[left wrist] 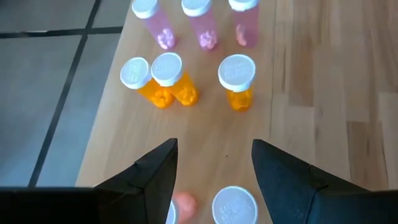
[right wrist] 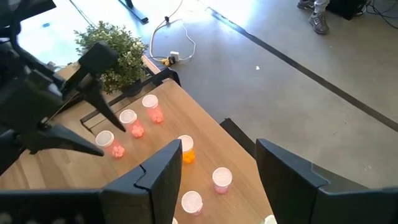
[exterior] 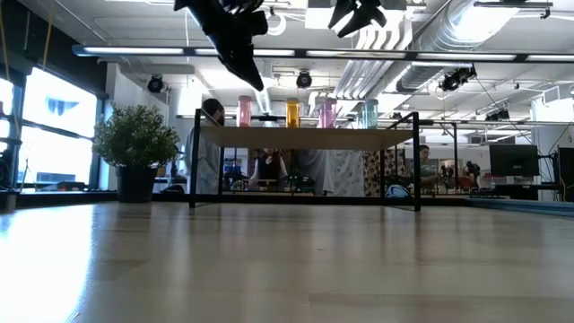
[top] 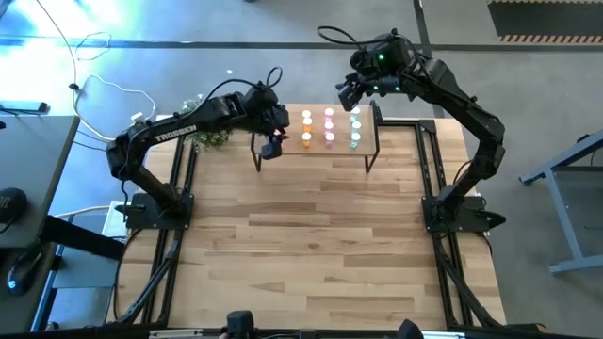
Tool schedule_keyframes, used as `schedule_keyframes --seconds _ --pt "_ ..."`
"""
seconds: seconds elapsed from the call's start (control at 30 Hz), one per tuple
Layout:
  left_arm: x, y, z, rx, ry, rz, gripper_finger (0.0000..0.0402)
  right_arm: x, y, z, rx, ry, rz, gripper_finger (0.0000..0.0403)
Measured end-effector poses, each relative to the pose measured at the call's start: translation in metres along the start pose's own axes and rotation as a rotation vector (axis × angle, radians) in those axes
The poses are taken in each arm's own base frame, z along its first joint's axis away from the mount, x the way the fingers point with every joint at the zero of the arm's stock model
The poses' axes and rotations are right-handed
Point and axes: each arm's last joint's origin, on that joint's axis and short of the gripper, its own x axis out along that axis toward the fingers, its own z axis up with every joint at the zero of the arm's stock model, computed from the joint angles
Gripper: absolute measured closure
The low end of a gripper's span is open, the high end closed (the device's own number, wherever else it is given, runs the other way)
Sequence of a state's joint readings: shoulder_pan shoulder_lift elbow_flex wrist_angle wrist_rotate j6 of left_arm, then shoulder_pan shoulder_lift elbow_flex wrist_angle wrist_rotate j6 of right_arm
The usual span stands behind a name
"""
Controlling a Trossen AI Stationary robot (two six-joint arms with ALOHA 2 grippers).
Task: Pick and place medicine bottles onto shelf by color
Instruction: Adjust the pink pill bottles on the shelf
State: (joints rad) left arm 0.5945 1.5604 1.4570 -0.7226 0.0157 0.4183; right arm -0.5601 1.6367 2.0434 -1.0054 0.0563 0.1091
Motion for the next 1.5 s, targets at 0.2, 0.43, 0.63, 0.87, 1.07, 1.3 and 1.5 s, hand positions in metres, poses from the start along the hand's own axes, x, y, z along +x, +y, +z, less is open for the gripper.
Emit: schedule_keyframes --seconds 0.2,0.43,0.63,0.87,1.07,1.3,1.5 --pt "-0.0001 0.0000 -0.0005 0.000 0.006 0.003 0.0206 0.0000 0.0001 0.0000 0.004 0.000 0.001 0.0208" --pt "0.0012 -0.0005 -0.0032 -0.001 0.035 -0.004 0.0206 0.0000 0.0001 0.0000 0.004 0.000 0.001 0.0208" --pt "0.0011 -0.0009 -0.0049 0.002 0.057 0.002 0.0206 0.0000 0.0001 0.0000 0.006 0.000 0.000 0.0208" --pt "0.0012 -0.0008 -0.0051 0.002 0.058 0.002 0.0206 0.0000 0.0001 0.0000 0.006 0.000 0.000 0.0208" --pt "0.0013 -0.0010 -0.0055 0.001 0.062 0.000 0.0206 0.0000 0.0001 0.0000 0.006 0.000 0.000 0.0208" --pt "0.0012 -0.0012 -0.0061 0.002 0.068 -0.002 0.0206 0.0000 0.0001 0.0000 0.006 0.000 0.000 0.0208" --pt "0.0012 -0.0003 -0.0065 0.002 0.079 0.022 0.0206 0.0000 0.0001 0.0000 0.007 0.000 0.000 0.0208"
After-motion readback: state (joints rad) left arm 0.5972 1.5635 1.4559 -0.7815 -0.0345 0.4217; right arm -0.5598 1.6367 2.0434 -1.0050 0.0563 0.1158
